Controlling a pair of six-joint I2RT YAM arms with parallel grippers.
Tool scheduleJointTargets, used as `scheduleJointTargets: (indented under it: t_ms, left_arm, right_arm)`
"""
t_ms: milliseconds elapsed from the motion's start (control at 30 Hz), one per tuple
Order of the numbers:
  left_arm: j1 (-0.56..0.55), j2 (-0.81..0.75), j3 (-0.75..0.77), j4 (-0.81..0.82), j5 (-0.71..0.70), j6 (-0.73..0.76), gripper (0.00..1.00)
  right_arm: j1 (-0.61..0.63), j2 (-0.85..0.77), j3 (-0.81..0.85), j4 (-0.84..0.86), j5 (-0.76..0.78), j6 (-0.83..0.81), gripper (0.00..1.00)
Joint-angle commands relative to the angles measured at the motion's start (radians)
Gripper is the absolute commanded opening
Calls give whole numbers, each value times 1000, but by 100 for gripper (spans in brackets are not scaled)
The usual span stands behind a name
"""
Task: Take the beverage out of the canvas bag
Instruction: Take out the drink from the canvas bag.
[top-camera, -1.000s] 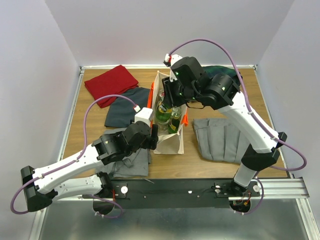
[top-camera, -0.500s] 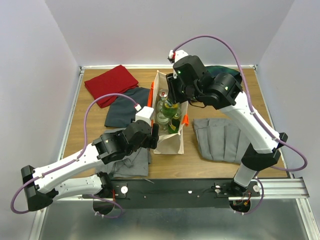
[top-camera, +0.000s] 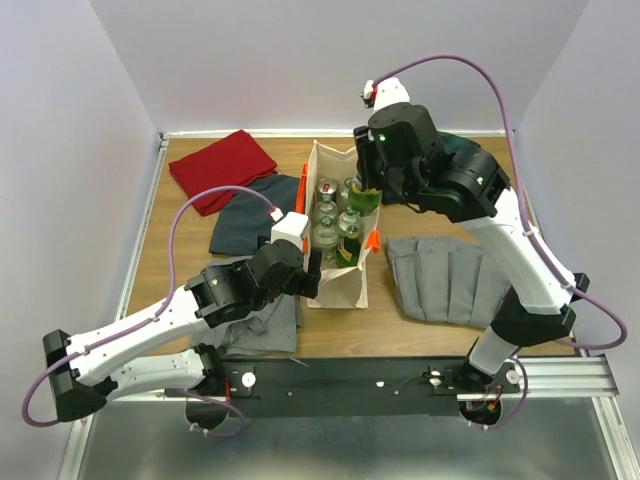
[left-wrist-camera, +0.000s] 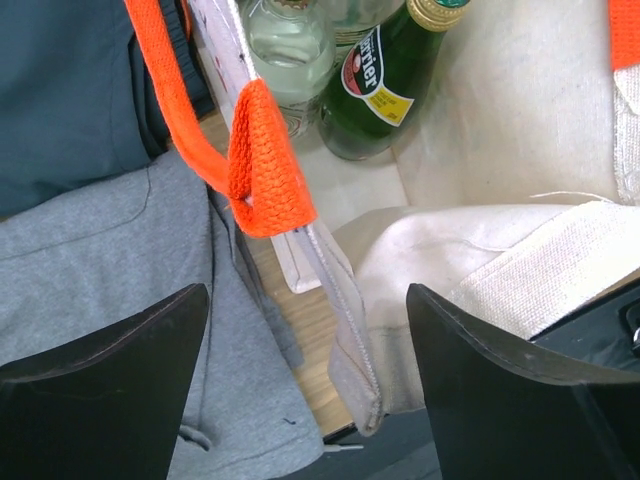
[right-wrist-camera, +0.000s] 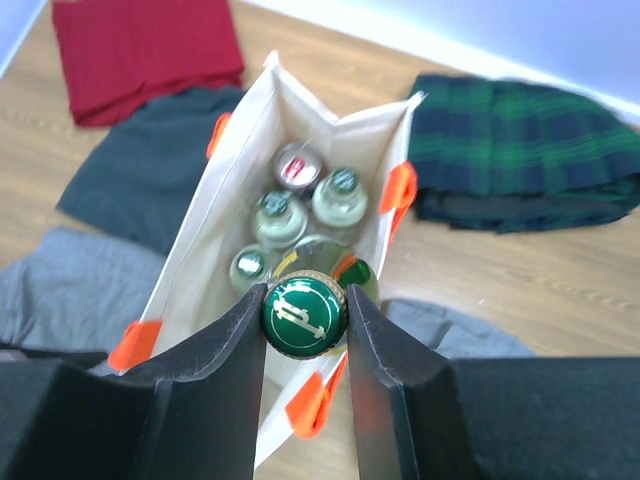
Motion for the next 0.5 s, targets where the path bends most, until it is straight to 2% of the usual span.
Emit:
scheduleJointTargets:
  t_ms: [0, 100, 300, 467]
  left_arm:
    - [-5, 9, 30, -4, -9, 17, 87]
    - [-5, 10, 26, 7, -7, 9, 90]
    - [-5, 13, 24, 17, -1, 9, 92]
    - [-5, 4, 19, 17, -7, 6, 93]
  right_arm:
    - [4, -77, 52, 178, 188, -75, 1]
    - [2, -78, 44, 197, 261, -91, 1]
    - [-38, -109, 0, 240, 315, -128, 1]
    - [-136, -140, -86, 261, 303, -132, 1]
